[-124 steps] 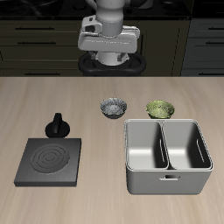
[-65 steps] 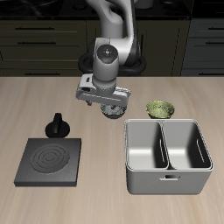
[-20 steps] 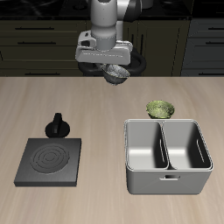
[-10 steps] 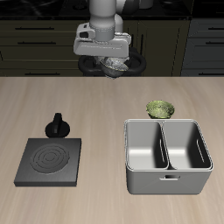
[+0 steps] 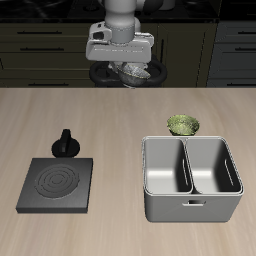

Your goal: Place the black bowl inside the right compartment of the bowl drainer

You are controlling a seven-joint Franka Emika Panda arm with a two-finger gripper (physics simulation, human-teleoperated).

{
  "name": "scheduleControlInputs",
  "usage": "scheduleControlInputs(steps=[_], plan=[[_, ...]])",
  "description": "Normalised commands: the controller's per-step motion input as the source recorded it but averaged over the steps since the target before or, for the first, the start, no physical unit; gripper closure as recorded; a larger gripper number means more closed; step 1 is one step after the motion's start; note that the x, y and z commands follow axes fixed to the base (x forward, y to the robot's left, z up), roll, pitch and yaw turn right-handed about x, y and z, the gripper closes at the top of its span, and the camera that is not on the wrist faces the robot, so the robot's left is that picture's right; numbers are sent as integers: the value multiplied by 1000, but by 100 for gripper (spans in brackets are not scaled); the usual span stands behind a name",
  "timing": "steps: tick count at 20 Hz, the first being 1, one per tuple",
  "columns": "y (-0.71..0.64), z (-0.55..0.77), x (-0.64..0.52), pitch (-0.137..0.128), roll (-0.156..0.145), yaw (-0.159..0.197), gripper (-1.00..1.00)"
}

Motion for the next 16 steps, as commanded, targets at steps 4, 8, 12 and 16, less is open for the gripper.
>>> scheduleControlInputs(steps=[4,8,12,16], plan=[[75,88,332,20,6,4,100],[115,107,511,20,-12,25,100],[175,94,399,25,2,13,100],[422,220,231,-4,60,9,100]])
